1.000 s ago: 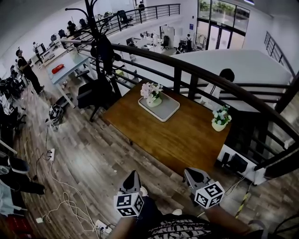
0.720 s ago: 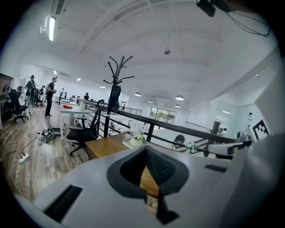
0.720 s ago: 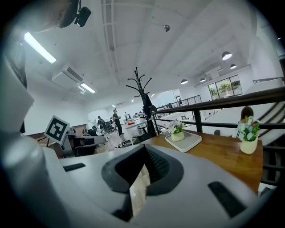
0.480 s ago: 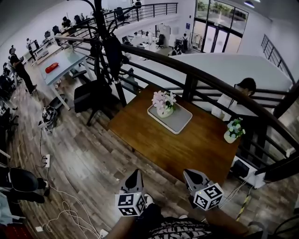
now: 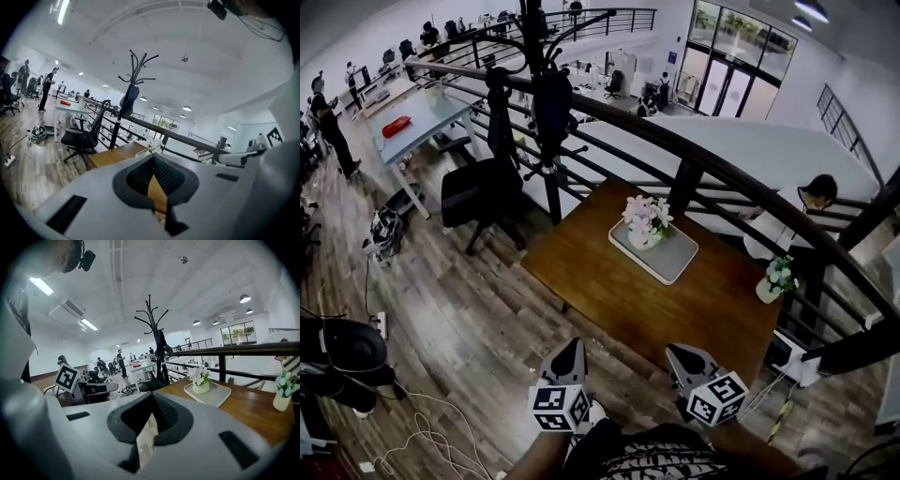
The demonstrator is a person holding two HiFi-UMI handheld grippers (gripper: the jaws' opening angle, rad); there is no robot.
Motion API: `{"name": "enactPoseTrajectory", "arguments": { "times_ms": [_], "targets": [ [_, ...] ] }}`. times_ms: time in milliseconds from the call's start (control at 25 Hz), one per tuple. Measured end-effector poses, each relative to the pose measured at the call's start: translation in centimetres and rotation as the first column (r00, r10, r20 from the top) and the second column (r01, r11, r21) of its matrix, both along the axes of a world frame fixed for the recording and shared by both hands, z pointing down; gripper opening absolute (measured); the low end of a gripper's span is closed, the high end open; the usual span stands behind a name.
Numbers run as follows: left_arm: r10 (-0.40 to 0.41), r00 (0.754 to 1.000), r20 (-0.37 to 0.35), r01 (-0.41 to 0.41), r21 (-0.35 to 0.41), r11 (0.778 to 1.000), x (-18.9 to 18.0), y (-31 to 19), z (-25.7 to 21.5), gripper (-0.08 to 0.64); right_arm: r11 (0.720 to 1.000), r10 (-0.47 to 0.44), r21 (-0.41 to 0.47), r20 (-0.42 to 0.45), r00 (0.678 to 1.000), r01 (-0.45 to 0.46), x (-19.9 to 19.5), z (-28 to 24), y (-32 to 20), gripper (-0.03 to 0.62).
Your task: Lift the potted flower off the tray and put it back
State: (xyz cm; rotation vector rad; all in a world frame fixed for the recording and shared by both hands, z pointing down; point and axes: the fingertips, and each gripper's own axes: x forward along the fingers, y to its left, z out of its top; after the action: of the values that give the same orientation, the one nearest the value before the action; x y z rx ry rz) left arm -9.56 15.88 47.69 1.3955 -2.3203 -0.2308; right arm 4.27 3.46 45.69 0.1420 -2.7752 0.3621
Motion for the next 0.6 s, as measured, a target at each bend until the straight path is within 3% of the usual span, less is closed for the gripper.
{"name": "enactPoseTrajectory", "arguments": {
  "times_ms": [600],
  "targets": [
    [-0.015,1.000,-0.005,0.015,-0.028,0.999,-4.1,2.2,-0.3,0.009,1.000,0.007,-0.001,0.049,0.999,-0.007,-5.3,-1.4,0.4,-0.002]
  ]
}}
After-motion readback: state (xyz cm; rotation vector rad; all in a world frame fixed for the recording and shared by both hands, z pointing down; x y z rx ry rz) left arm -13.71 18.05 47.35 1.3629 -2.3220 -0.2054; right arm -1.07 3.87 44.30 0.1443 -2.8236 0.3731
